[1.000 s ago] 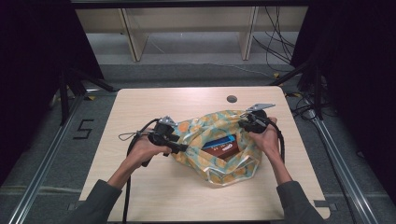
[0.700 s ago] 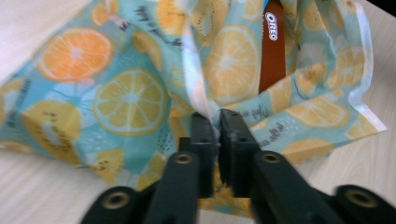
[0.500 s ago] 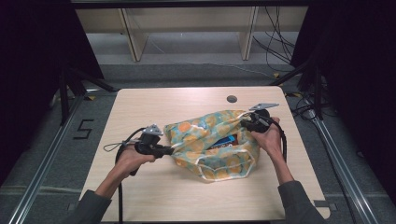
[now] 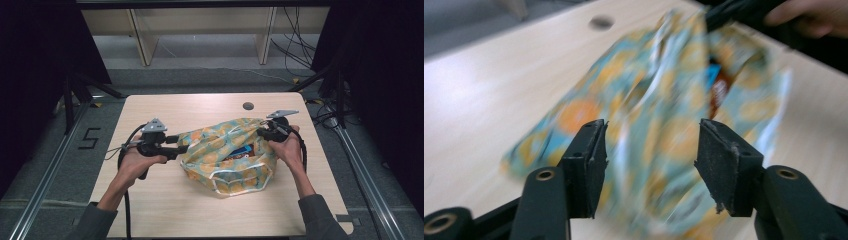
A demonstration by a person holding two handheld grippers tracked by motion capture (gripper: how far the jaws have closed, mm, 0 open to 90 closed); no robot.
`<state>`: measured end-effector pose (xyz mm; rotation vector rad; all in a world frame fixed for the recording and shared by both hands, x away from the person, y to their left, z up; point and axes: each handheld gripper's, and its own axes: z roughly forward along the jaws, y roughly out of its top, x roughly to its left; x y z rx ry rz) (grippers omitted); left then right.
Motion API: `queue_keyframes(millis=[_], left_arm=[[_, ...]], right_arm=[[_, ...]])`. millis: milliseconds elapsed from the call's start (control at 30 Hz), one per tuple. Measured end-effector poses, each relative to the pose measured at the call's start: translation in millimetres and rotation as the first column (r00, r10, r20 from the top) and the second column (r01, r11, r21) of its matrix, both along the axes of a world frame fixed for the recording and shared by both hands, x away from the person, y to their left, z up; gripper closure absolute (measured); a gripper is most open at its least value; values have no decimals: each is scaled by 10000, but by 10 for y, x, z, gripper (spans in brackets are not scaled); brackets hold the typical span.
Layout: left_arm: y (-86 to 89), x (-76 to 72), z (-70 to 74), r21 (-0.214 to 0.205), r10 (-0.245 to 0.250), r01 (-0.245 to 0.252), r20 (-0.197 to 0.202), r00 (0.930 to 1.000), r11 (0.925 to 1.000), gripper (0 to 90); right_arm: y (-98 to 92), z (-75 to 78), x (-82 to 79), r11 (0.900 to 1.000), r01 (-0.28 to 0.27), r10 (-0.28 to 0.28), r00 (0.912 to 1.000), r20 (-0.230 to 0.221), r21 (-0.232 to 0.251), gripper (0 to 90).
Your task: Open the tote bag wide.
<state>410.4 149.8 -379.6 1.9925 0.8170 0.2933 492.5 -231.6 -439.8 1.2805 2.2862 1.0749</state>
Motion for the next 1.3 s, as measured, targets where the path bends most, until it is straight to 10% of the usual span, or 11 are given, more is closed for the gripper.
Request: queue_keyframes(millis=[133, 333, 433, 567, 700, 833, 1000, 1133, 1300], left_arm=[[-641, 108, -65, 1281, -1163, 1201, -373, 9925, 9845, 453], [-1239, 340, -431, 2591, -1004, 1281, -1176, 9880, 9573, 362], [-1424, 463, -566, 3624, -520, 669, -506, 9974, 9296, 362], [-1494, 658, -676, 3838, -763, 814, -286, 9967, 9198, 589], [-1422, 818, -640, 3525, -409, 476, -265, 9988, 9346, 851], [-1279, 1003, -580, 2686, -67, 248, -680, 9977, 9629, 867], [-1194, 1144, -560, 2303, 149, 124, -1164, 9931, 9731, 862], [-1168, 1217, -558, 1949, 280, 30, -1561, 9873, 9808, 858], [-1168, 1249, -528, 1906, 123, 225, -1797, 9836, 9814, 849]], right_arm=[[14, -12, 4, 9996, -110, 116, 9997, 214, -247, 896], [13, 1, -7, 10000, -23, 26, 9996, 294, -81, 896], [27, 3, -18, 9998, -67, 63, 9996, 266, 163, 896], [-14, 38, -24, 9994, -317, 322, 9984, 465, -115, 890], [-7, 70, -73, 9998, -206, 207, 9997, 128, -63, 808], [-36, 255, -180, 9976, -667, 651, 9948, 778, 182, 735], [164, 474, -475, 9751, -2141, 2099, 9752, 695, 585, 682], [569, 238, -632, 9108, -4081, 4093, 9124, -76, 622, 640], [935, -2, -684, 8745, -4833, 4850, 8722, -632, 408, 563]])
